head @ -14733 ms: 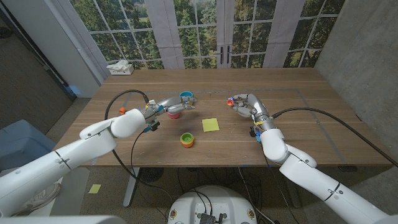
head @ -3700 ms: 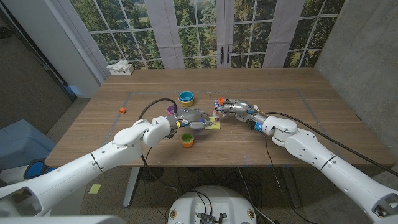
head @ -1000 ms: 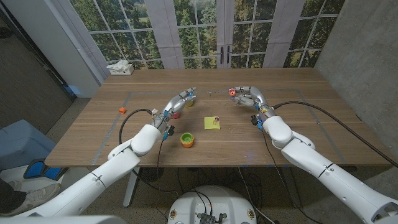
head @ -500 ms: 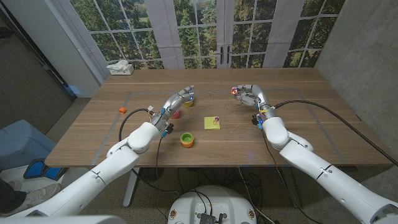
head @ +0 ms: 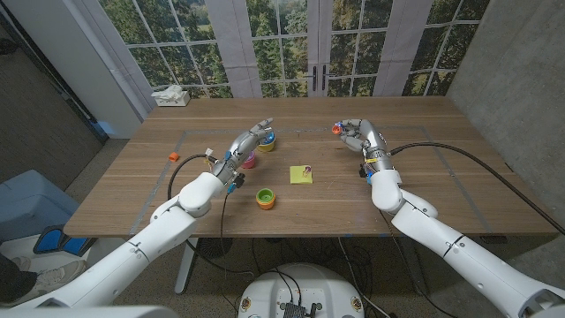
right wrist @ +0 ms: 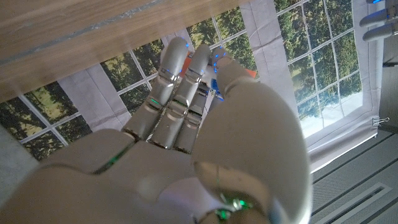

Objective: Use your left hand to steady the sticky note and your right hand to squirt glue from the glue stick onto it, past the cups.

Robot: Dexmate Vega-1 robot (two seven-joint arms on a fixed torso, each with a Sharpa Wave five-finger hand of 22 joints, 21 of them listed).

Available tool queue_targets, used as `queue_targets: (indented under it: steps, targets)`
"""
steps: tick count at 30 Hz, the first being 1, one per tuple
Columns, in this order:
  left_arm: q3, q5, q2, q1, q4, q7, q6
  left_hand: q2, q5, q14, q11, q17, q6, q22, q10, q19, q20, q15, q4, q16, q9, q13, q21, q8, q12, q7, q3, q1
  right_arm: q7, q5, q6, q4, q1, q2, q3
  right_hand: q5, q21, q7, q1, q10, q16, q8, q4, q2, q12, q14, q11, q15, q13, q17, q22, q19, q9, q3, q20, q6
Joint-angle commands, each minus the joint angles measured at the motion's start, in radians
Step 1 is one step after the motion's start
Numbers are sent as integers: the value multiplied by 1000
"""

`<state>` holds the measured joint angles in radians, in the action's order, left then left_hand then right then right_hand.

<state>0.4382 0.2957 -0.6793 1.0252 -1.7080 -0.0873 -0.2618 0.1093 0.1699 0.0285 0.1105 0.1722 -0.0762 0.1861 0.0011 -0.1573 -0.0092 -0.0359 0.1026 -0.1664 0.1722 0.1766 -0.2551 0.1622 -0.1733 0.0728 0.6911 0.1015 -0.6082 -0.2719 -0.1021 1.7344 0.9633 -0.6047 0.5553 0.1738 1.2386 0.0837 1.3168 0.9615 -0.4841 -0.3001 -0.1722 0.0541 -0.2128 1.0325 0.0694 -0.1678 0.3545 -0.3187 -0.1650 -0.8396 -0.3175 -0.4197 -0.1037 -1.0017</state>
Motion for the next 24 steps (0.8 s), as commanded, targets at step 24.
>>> queue_targets:
  steps: [24]
  targets:
    - [-27,202,18,9,21,82,-5,16,5,-20,-2,-1,7,-1,-13,0,-5,-50,11,-6,0,1,10,14,-8,-10,-4,-12,-102,-365,-241,-126,-107,-14,152,0,-3,-64,13,55,2,-5,2,7,-4,10,-32,-62,3,1,-4,-6,2,-1,-94,-91]
